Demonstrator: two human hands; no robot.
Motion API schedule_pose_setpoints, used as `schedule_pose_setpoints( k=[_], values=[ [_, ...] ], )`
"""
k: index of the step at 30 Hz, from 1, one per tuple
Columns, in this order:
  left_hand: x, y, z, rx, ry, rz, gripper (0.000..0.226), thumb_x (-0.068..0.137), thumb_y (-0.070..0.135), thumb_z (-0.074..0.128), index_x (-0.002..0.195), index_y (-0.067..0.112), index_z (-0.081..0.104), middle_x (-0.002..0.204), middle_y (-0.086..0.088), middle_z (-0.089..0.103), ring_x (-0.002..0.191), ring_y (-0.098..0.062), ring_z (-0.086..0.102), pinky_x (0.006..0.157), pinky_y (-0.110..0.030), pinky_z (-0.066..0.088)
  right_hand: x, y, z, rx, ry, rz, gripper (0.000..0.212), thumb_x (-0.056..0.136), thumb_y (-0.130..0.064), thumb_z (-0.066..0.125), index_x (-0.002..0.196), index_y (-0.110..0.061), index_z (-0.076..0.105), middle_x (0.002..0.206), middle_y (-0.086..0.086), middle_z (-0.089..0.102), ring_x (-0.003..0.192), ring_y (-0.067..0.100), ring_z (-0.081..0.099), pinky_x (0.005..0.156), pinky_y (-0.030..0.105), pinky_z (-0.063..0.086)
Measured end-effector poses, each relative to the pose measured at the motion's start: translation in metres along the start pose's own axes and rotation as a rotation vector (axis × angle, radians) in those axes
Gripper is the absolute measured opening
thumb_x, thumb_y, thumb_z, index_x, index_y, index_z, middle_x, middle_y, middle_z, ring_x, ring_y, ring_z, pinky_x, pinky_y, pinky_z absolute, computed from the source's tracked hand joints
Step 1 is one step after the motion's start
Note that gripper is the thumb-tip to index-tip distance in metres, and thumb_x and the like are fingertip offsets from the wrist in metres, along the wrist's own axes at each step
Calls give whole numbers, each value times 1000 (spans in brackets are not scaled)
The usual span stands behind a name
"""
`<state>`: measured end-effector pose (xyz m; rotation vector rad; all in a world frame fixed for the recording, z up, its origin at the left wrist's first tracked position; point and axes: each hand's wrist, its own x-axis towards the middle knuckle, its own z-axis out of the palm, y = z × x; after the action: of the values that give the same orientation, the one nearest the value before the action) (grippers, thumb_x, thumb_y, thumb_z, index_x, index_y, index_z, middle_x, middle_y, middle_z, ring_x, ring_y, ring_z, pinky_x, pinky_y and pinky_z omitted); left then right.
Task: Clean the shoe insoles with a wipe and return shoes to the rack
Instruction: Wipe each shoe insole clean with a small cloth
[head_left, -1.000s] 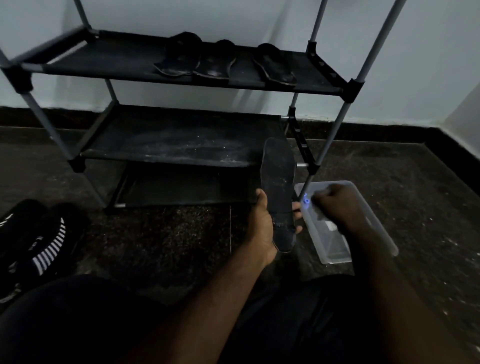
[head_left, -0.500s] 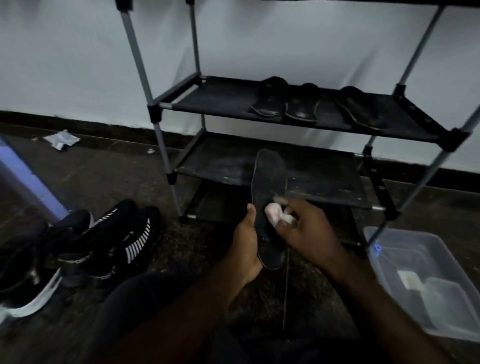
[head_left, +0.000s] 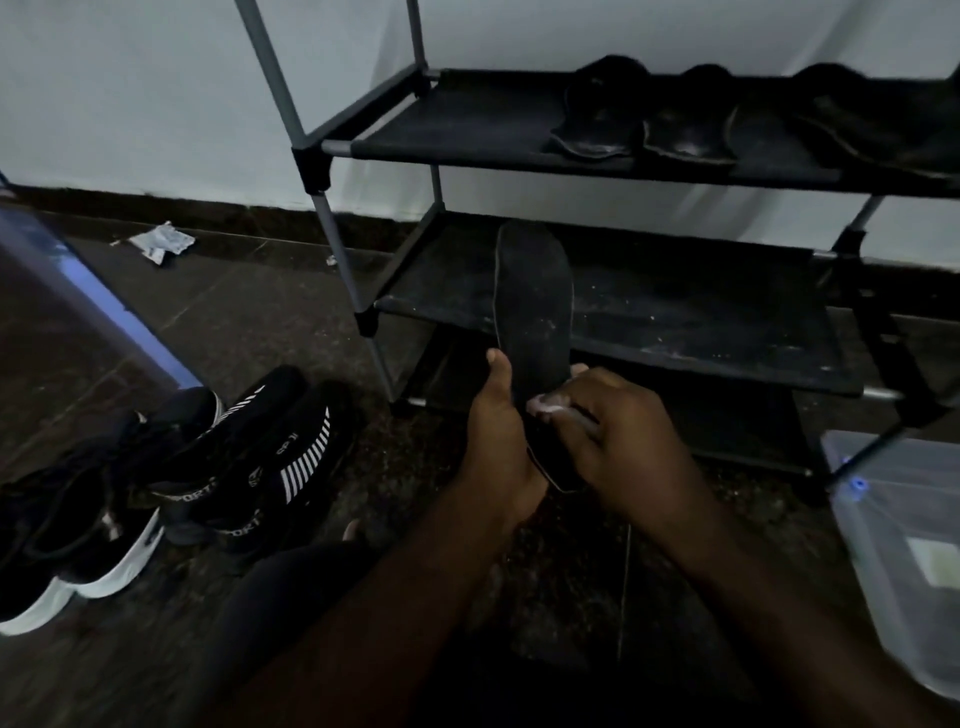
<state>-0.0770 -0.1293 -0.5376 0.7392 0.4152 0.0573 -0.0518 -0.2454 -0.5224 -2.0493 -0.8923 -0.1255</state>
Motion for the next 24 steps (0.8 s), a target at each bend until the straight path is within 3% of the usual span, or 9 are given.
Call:
schedule_pose_setpoints(
  k=[2,4,6,8,13,17,19,21,24],
  values=[
    [0,0,0,-2,6,2,71,98,59,26,109,0,64,99,-15,71,85,-23,70,79,-34,58,0,1,-1,-14,12,53,15,90,-10,68,102,-13,75,102,-2,69,98,6,63,89,2,40],
    [1,1,0,7,18,2,73,97,61,25,100,2,70,96,-14,72,84,-23,71,76,-35,57,-1,-2,-4,-2,-63,73,16,90,-14,68,105,-13,74,103,-1,70,94,7,64,84,9,46],
    [2,2,0,23,29,13,80,97,62,23,80,6,78,89,-12,74,79,-21,72,71,-34,57,-3,-7,-6,41,-149,48,12,89,-14,69,99,-15,75,97,-3,71,90,6,64,82,20,51],
    [-2,3,2,17,17,14,81,98,61,21,73,10,79,89,-12,74,80,-21,72,74,-34,56,-5,-8,-6,30,-133,26,11,88,-10,69,95,-14,76,95,-3,71,91,8,65,83,26,53],
    [-12,-2,9,-9,8,-9,68,99,57,24,114,4,63,107,-16,68,95,-24,66,85,-34,54,-8,-2,-4,-169,44,125,16,86,-9,70,100,-14,76,101,4,70,98,15,65,82,20,47],
    [-18,0,11,-38,30,-18,65,100,55,27,120,3,61,107,-17,67,98,-24,64,72,-31,60,-11,-13,-11,101,-158,157,16,87,-7,69,95,-18,77,88,-18,67,87,-3,65,78,11,49],
    [-19,1,13,-33,33,-20,67,99,57,27,123,2,59,109,-18,66,99,-25,65,74,-32,60,-11,-10,-11,60,-121,160,14,88,-10,69,96,-19,76,92,-13,69,88,2,66,79,21,53],
    [-20,0,14,-9,38,-10,68,99,57,26,125,3,58,111,-18,66,101,-25,65,83,-35,56,-11,-6,-8,-153,-4,168,13,86,-16,69,97,-19,76,100,-2,70,90,14,66,80,33,55],
    [-19,-1,14,13,51,6,70,99,57,25,123,2,61,108,-18,67,99,-25,66,86,-35,54,-12,-5,-10,-134,-21,176,11,85,-14,70,92,-21,76,97,-4,71,88,10,66,79,30,55]
  ],
)
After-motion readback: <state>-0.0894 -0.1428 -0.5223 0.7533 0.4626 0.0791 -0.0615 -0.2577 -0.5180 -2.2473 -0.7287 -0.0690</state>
